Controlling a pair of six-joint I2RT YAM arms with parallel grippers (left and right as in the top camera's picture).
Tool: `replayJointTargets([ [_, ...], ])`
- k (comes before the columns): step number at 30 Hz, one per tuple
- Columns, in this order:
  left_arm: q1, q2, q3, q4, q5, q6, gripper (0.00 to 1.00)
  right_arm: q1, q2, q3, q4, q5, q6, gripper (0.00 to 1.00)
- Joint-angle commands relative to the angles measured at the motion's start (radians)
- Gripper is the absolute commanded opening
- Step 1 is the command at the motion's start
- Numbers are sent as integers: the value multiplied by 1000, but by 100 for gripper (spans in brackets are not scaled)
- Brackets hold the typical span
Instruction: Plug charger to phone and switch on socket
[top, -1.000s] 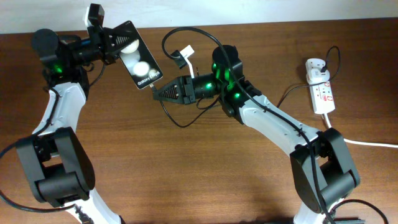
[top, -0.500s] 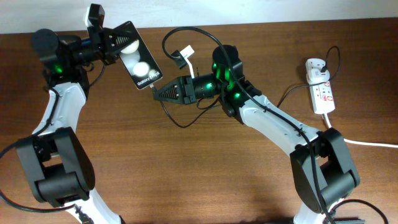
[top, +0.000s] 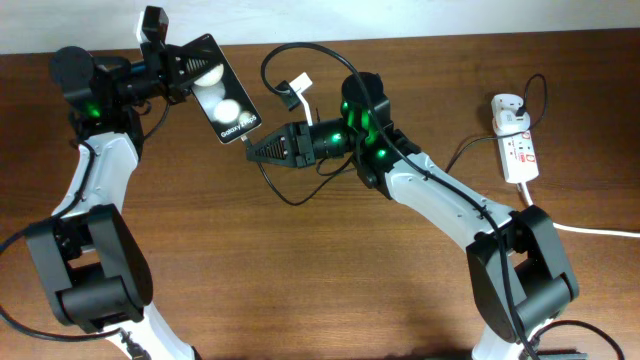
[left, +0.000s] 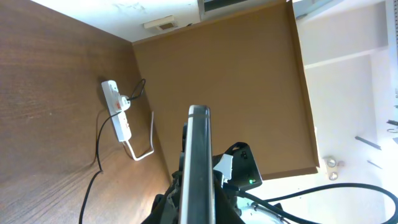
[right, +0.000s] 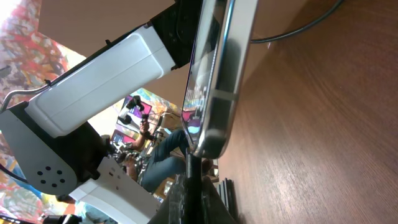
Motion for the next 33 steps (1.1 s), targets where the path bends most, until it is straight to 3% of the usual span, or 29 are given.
replayJointTargets([
  [1,-4,-30,14,9,58,13,0,-28,7,15,12,39,9,4],
  [33,-31,-30,14,8,15,43,0,-20,7,15,11,32,9,4],
])
